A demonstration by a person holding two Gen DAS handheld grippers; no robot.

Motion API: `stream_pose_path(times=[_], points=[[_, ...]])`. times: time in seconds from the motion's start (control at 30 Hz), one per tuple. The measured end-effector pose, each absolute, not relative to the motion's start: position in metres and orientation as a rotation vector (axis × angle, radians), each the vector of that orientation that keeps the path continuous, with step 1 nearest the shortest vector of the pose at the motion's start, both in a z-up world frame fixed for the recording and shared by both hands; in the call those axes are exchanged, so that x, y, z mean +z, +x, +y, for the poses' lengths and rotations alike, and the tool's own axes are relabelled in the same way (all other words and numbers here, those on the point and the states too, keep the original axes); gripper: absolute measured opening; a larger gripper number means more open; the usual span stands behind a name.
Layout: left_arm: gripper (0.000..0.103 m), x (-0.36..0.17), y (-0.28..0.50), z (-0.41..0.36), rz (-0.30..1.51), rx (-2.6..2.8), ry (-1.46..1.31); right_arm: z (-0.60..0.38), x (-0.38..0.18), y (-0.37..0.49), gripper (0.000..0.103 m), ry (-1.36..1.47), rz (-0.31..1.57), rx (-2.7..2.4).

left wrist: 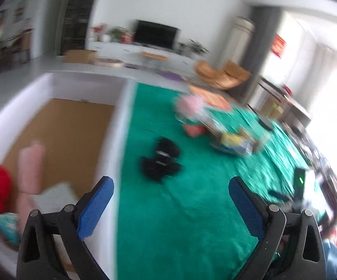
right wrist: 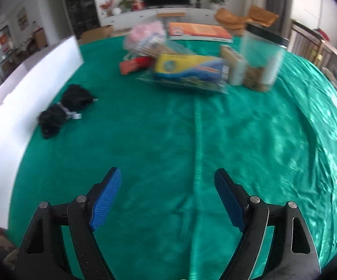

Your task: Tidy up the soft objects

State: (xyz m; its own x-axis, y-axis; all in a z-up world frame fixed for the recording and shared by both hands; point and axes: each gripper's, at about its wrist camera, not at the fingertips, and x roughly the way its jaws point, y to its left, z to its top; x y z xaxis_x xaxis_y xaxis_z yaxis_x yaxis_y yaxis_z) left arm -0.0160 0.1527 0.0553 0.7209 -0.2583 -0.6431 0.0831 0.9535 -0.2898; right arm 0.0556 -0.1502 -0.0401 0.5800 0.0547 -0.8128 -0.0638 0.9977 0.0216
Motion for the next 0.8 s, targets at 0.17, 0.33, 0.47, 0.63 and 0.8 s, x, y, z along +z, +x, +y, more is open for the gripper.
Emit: stream_pose_path(times=[0.17,0.33,0.47,0.63,0.8], points=[[0.099,-0.006,0.015,0.059,0.896,-0.329,-0.15,-0.188,-0.048,0.055,0.084,-0.039,0.906,-0.086],[0.099,-0.054,0.047,0.034,0.959,-0.311,-0.101,-0.203,-0.049,0.047,0.084,-0.025,0.865,-0.106],[0.099,-0.066,0.06,0.027,0.957,-0.278,-0.036,-0.203,-0.05,0.051,0.084,-0.039,0.878,-0.112],[0.103,-0.07,0.053,0.032,0.944,-0.257,0.045,-0.208,-0.051,0.049,0.084,0.033,0.903,-0.088],[0.103,-0.072,0.055,0.027,0.955,-0.221,0.095,-0.208,-0.053,0.049,0.085,0.04,0.905,-0.092]])
